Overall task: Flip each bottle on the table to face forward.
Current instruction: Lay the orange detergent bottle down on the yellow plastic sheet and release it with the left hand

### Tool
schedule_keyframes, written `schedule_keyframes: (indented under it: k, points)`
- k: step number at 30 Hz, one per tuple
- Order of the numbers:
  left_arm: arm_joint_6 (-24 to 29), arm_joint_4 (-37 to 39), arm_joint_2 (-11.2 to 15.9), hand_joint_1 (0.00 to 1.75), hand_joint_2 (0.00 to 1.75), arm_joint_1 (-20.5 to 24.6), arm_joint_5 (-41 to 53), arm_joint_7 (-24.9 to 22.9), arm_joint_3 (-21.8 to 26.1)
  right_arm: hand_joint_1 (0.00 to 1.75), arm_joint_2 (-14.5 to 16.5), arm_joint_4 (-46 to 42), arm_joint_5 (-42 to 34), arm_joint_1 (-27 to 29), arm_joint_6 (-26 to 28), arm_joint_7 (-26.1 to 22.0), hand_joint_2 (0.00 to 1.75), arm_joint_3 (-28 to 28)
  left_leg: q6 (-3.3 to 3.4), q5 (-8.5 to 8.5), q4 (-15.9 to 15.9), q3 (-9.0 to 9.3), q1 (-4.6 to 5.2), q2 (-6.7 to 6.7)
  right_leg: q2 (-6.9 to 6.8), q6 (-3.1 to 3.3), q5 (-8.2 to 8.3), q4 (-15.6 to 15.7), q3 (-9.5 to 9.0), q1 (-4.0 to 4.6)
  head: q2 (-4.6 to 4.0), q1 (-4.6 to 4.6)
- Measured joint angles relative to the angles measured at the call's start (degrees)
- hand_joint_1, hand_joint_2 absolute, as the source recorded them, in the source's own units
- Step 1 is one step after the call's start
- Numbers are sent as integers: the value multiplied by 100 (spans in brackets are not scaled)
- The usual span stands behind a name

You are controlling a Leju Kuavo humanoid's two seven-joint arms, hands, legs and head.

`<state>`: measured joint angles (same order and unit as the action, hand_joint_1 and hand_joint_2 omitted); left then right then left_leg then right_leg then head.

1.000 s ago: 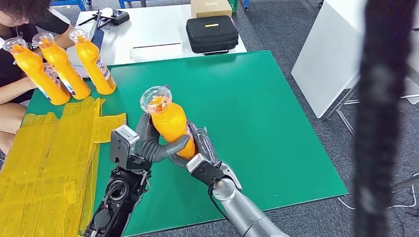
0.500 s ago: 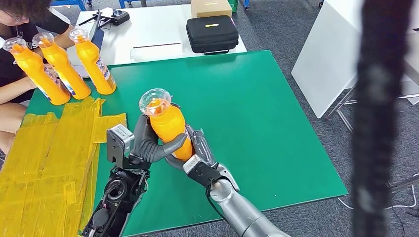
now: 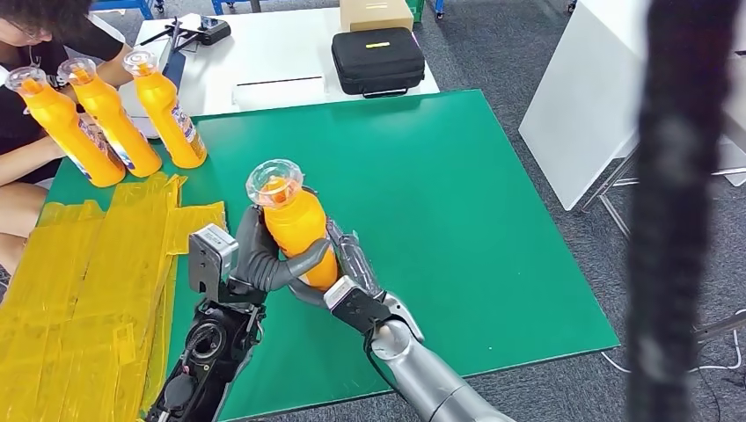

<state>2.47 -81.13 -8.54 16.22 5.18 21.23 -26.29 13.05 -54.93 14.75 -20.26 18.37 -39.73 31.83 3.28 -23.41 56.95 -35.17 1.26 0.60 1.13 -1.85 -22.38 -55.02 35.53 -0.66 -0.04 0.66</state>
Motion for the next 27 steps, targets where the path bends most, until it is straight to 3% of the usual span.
schedule_keyframes:
  k: [5, 9, 12, 14, 17, 20, 23, 27]
  points:
    - [870, -147, 29, 175, 175, -150, 767, 48, 208, 0, -54, -506, -243, 289, -52, 471, 175, -70, 0, 0, 0, -1, 0, -1, 0, 0, 0, 0, 4, 0, 0, 1]
    - [2243, -370, 110, 175, 175, -289, 2582, -198, 693, 0, -214, -1472, -464, 752, -225, 843, 175, -393, -1, 0, 0, -10, 0, 3, -6, 1, -1, 0, 14, 1, 0, 1]
    - [2659, -451, 149, 175, 175, -311, 3285, -375, 965, 0, -326, -2060, -480, 981, -271, 984, 175, -602, -1, 0, 0, -12, 0, 4, -8, 1, -1, 0, 14, 0, 0, 1]
    - [2988, -469, 154, 175, 175, -317, 4007, -739, 1073, 0, -371, -2352, -467, 1108, -182, 1059, 175, -700, -1, 0, 0, -12, 0, 4, -8, 1, -1, 0, 14, -1, 0, 0]
    - [3485, -451, 180, 175, 175, -302, 6566, -1772, 1347, 0, -447, -2847, -446, 1382, 124, 1248, 175, -892, -1, 0, 1, -11, 1, 7, -11, 1, -1, 1, 15, -1, 0, 1]
    - [3140, -220, 469, 175, 175, -94, 8641, -2977, 1497, 0, -560, -3384, -534, 1711, 276, 1357, 175, -1134, -2, 1, 1, -12, 1, 22, -20, 1, -2, 2, 16, -1, 0, -4]
    - [2796, 319, 1049, 175, 175, 308, 8695, -4404, 1162, 0, -624, -3865, -571, 2017, 269, 1354, 175, -1358, -7, 2, 0, -12, -1, 5, -14, 3, 0, 0, 21, 2, 0, 3]
    - [2302, 1094, 1460, 175, 175, 772, 8508, -4707, 760, 0, -668, -4211, -567, 2209, 262, 1312, 175, -1526, -12, 13, 0, -13, -6, 12, -18, 5, -1, -2, 23, 4, 0, -1]
